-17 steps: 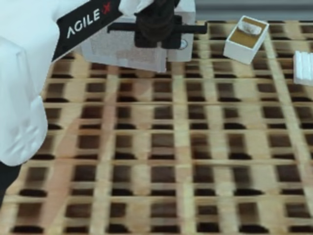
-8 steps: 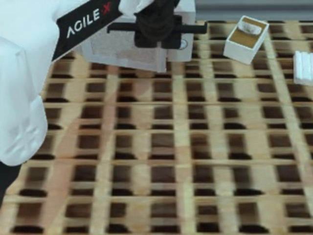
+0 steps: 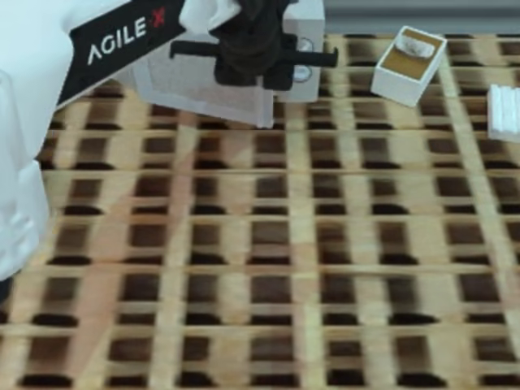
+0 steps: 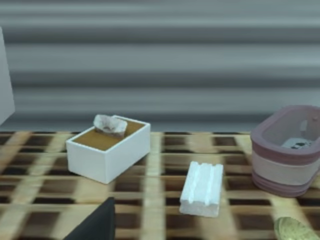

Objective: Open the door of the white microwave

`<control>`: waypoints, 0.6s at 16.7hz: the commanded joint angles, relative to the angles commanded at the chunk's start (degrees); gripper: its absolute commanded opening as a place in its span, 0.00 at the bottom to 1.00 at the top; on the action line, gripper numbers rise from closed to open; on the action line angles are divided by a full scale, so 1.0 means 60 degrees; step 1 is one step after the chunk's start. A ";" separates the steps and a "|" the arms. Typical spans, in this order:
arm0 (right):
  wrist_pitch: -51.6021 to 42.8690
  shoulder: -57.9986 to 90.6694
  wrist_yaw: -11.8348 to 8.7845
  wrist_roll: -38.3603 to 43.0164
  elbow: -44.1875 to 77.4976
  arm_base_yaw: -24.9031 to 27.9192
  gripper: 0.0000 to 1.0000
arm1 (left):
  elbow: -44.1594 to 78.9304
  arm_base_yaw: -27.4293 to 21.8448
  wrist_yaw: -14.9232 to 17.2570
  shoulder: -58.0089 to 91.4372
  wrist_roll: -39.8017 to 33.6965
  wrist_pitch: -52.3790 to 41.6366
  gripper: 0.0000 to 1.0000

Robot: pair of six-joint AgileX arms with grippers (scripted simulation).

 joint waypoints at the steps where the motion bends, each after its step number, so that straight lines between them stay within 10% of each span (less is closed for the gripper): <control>1: 0.0000 0.0000 0.0000 0.0000 0.0000 0.0000 1.00 | -0.0252 0.0018 0.0078 -0.0166 0.0148 0.0148 0.00; 10: 0.0000 0.0000 0.0000 0.0000 0.0000 0.0000 1.00 | -0.0452 0.0037 0.0143 -0.0328 0.0278 0.0282 0.00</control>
